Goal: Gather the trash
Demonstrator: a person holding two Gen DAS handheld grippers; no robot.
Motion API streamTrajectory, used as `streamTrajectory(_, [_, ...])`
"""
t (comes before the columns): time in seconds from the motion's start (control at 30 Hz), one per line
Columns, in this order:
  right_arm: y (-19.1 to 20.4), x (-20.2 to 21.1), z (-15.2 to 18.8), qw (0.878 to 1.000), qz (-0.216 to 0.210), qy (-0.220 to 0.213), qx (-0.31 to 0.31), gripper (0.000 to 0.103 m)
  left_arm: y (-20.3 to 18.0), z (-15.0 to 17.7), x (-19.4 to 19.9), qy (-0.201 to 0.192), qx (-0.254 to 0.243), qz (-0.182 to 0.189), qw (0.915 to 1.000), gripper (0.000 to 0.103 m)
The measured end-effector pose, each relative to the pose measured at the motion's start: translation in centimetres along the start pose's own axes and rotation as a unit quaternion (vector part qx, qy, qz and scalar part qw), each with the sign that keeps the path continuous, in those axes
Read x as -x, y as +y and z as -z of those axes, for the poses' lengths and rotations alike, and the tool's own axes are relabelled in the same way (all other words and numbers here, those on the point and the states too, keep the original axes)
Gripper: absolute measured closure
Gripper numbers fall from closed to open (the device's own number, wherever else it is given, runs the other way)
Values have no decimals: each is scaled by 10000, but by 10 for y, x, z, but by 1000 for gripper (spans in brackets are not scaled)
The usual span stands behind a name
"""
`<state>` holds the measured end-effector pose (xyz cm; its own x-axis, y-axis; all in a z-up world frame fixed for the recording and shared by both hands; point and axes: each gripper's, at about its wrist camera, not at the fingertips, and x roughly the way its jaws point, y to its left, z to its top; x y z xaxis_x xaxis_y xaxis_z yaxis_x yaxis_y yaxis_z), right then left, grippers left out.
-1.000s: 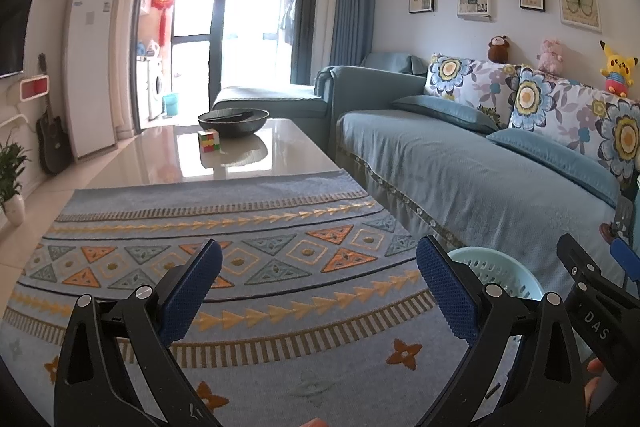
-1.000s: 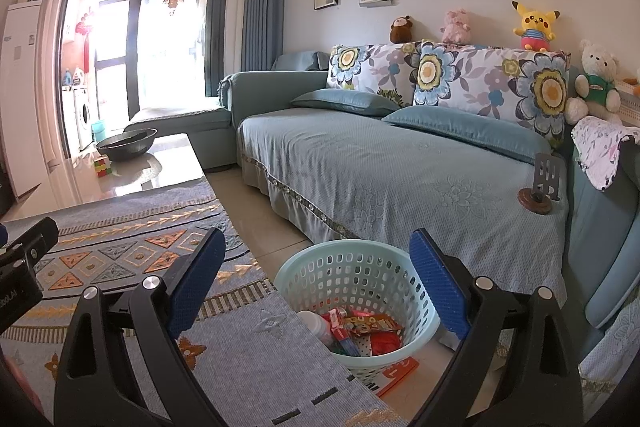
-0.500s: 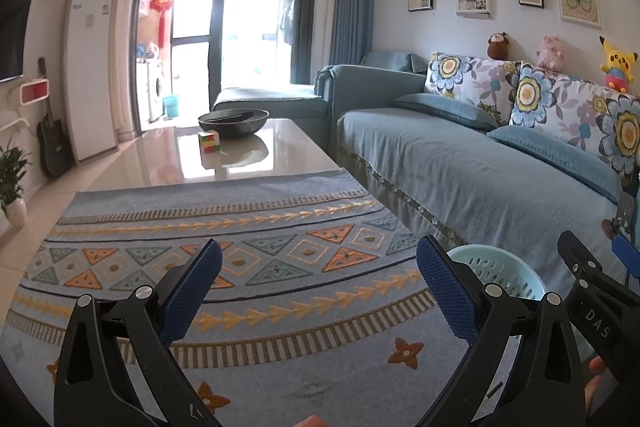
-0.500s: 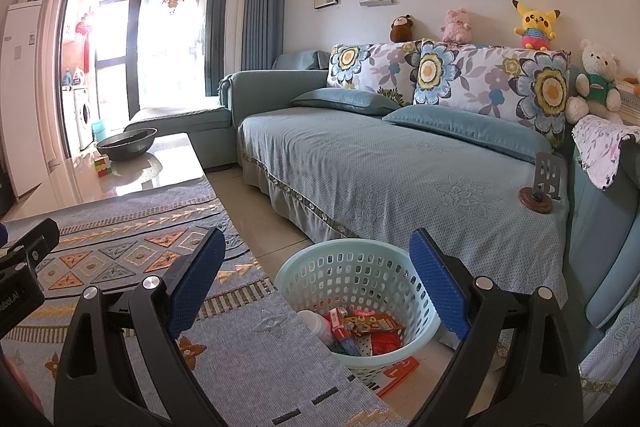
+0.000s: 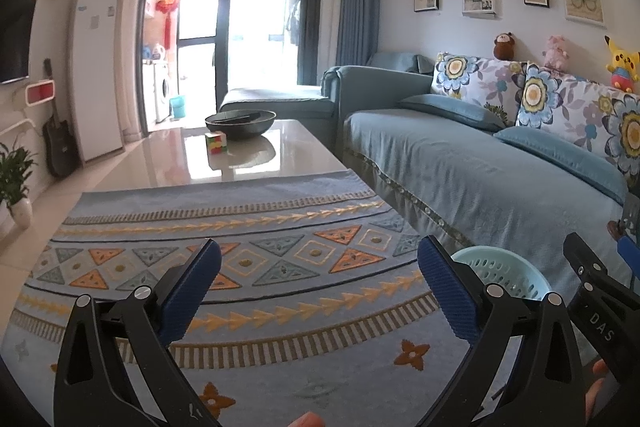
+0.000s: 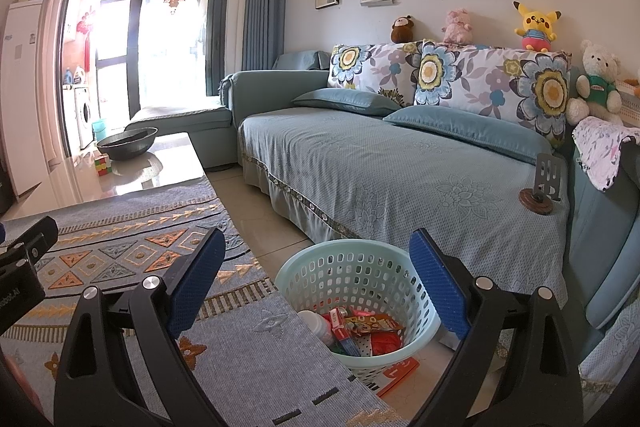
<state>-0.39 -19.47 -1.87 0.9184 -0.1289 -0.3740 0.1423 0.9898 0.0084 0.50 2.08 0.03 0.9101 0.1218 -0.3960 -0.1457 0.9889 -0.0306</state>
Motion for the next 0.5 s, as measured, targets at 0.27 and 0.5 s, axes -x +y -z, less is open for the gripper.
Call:
streamTrajectory(0.27, [1,-1,-3,10000,-12,-16,20,14,2,-1,1,18,-46,-55,10000,8])
streamTrajectory(0.5, [1,-1,-2,10000,-6,-17,21,14,2,-2,1,9,-93,-60,9999,8])
